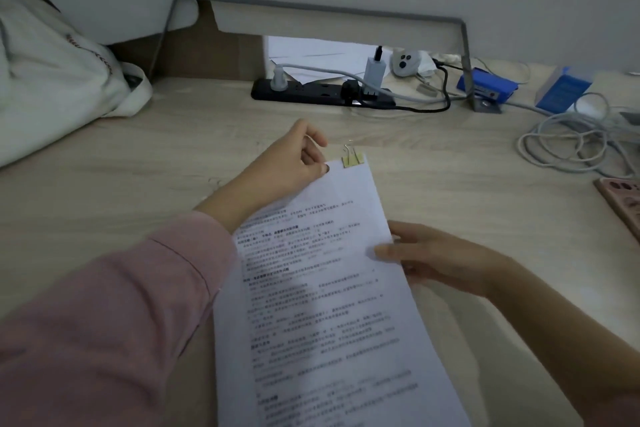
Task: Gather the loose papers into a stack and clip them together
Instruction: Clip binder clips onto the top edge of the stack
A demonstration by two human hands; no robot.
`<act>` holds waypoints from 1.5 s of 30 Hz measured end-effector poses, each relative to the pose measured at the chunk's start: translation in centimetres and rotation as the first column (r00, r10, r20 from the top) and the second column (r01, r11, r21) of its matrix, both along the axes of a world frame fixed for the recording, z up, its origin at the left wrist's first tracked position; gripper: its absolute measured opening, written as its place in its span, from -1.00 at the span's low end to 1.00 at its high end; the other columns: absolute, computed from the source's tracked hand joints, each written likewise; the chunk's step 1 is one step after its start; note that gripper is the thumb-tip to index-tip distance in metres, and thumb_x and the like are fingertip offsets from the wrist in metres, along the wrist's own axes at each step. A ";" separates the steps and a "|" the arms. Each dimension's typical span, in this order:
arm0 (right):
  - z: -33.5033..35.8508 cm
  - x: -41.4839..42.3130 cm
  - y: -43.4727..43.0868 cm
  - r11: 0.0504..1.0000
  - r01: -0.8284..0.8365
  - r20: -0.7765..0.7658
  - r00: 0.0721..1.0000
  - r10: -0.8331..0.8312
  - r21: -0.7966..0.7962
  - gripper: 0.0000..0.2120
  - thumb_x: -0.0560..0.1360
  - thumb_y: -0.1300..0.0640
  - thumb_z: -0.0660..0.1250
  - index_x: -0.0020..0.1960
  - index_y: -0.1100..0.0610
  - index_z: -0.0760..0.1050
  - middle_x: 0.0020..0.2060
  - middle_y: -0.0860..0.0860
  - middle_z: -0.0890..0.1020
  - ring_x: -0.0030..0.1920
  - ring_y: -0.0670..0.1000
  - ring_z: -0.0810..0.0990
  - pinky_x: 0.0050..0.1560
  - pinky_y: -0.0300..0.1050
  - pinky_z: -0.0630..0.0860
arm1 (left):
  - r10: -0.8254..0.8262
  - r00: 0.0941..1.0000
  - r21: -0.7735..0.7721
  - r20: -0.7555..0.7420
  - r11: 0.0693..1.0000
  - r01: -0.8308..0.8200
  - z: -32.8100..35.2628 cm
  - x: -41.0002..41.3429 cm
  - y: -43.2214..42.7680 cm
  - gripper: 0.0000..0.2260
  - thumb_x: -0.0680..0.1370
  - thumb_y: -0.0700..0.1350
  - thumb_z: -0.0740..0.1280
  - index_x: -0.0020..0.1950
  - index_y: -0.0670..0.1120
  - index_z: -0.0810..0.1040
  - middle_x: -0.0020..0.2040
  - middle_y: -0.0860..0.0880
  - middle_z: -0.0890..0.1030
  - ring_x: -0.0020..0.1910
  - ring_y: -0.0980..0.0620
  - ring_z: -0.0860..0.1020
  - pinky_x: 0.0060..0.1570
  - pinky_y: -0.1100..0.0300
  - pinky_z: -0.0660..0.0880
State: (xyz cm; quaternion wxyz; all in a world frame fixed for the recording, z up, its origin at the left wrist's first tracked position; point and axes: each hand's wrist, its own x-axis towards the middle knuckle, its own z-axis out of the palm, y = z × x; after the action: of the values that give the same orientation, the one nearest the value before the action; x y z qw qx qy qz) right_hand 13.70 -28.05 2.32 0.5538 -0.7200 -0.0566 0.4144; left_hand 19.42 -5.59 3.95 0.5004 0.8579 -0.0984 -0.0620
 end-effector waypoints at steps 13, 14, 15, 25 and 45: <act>-1.8 -1.0 10.8 0.744 0.598 0.062 0.766 -0.640 0.299 -0.76 0.55 0.26 0.21 0.21 0.19 0.45 0.14 0.20 0.60 0.02 0.20 0.62 0.01 0.11 0.59 | 0.221 0.966 0.324 0.133 0.912 -0.253 -2.8 -9.8 8.0 -0.66 0.55 -0.09 0.25 0.32 -0.07 0.41 0.35 -0.06 0.39 0.38 -0.05 0.28 0.29 0.26 0.18; -1.8 -0.6 11.5 0.740 0.601 0.085 0.756 -0.649 0.302 -0.71 0.55 0.24 0.23 0.27 0.16 0.41 0.17 0.18 0.59 0.04 0.20 0.61 0.07 0.15 0.56 | 0.223 0.967 0.353 0.120 0.901 -0.252 -3.7 -10.8 8.6 -0.63 0.54 -0.02 0.24 0.34 -0.05 0.39 0.37 -0.04 0.37 0.41 -0.05 0.25 0.35 0.20 0.17; -1.9 -0.3 12.2 0.738 0.606 0.112 0.745 -0.657 0.296 -0.62 0.55 0.23 0.24 0.35 0.12 0.33 0.20 0.15 0.56 0.07 0.17 0.60 0.11 0.15 0.54 | 0.237 0.966 0.391 0.102 0.884 -0.258 -4.5 -11.8 9.2 -0.58 0.55 0.04 0.21 0.39 -0.02 0.35 0.42 -0.03 0.32 0.46 -0.05 0.20 0.41 0.15 0.14; -5.9 -1.6 16.5 0.788 0.276 0.742 0.594 0.311 -0.551 -0.42 0.59 -0.16 -0.09 0.53 0.02 -0.11 0.54 0.03 -0.11 0.53 0.00 -0.20 0.50 -0.06 -0.25 | 0.319 0.928 0.669 0.191 0.650 -0.361 -8.8 -14.3 13.5 -0.11 0.23 0.46 -0.49 0.50 0.16 -0.13 0.55 0.10 -0.15 0.51 0.12 -0.21 0.41 0.20 -0.30; -6.5 5.8 22.4 0.745 0.285 0.731 0.572 0.373 -0.604 -0.42 0.59 -0.17 -0.16 0.54 0.03 -0.14 0.54 0.04 -0.14 0.52 0.00 -0.24 0.50 -0.04 -0.26 | 0.333 0.920 0.660 0.207 0.647 -0.383 -8.9 -6.9 19.4 -0.51 0.60 0.14 -0.06 0.52 0.12 -0.05 0.56 0.07 -0.09 0.53 0.10 -0.15 0.47 0.15 -0.23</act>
State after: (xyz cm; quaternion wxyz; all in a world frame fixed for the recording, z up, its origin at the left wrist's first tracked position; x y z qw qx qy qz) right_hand 19.45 -5.68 -4.18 0.1556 -0.9716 -0.1739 0.0390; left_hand 12.54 13.84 -4.98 0.1442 0.9852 0.0862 0.0348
